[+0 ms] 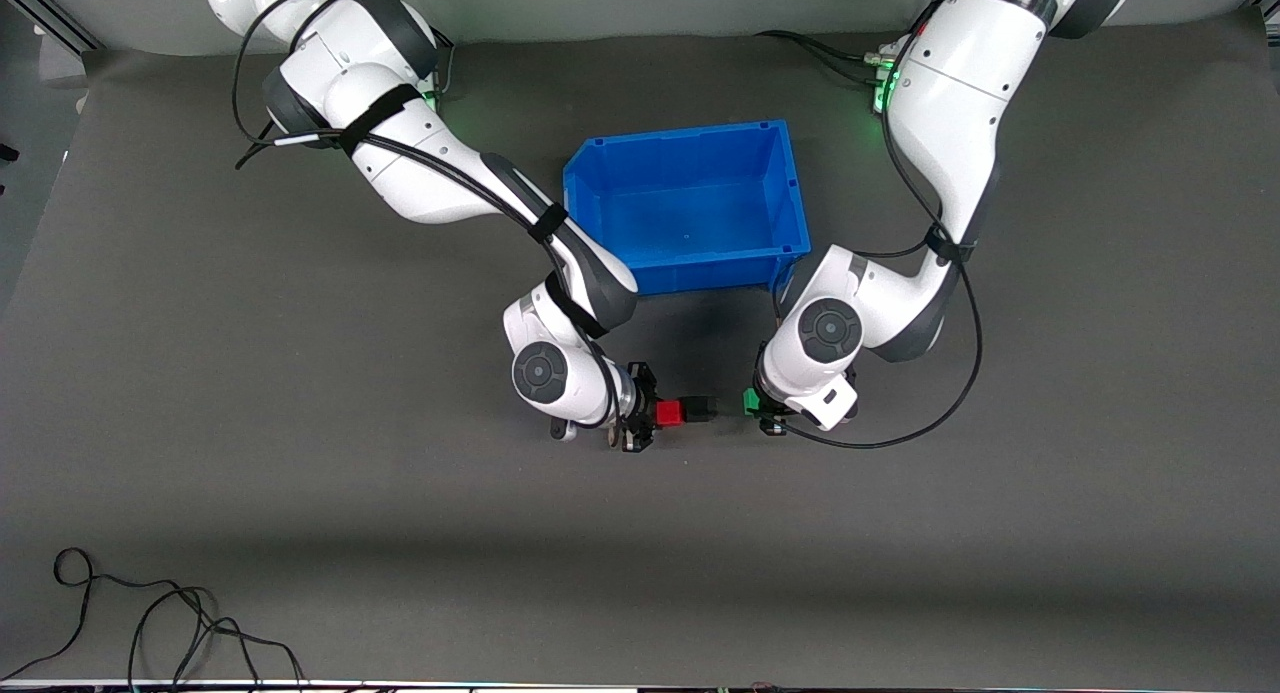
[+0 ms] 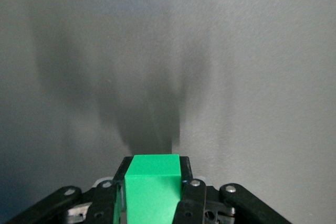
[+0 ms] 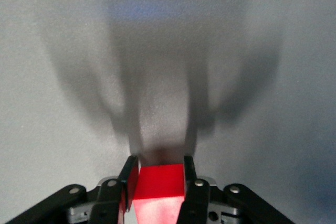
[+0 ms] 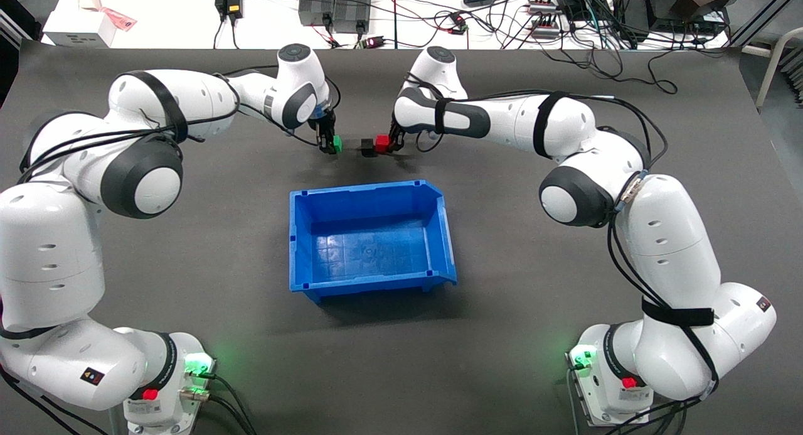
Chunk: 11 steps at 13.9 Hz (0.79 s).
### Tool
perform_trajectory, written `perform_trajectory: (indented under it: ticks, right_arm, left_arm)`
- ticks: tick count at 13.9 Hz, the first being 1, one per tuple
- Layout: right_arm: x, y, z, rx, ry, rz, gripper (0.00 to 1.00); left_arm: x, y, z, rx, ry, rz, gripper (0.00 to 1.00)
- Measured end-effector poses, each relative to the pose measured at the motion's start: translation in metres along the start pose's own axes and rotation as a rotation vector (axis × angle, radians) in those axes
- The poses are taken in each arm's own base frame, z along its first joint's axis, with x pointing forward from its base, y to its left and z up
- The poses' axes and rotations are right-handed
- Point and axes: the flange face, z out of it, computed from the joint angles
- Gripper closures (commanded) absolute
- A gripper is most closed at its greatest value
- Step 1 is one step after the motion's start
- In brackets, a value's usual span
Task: Attach green and red cubes to black cube
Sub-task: 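Press the red cube against the black cube while the left gripper brings green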
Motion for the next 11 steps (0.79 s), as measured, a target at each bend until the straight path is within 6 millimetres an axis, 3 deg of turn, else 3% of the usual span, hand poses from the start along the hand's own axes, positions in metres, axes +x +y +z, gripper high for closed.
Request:
perform_trajectory:
  ticks: [6,11]
  right_arm:
    - [0.0,0.0,0.0,0.001,0.0,0.009,0.88]
    - [0.0,0.0,0.0,0.001,-0.001,0.015,0.88]
  left_arm:
    - [-0.033,-0.005,0.009,-0.009,-0.013,0.026,1.0]
    - [-0.038,-0.003,0.017,-0.007,-0.014,0.029,1.0]
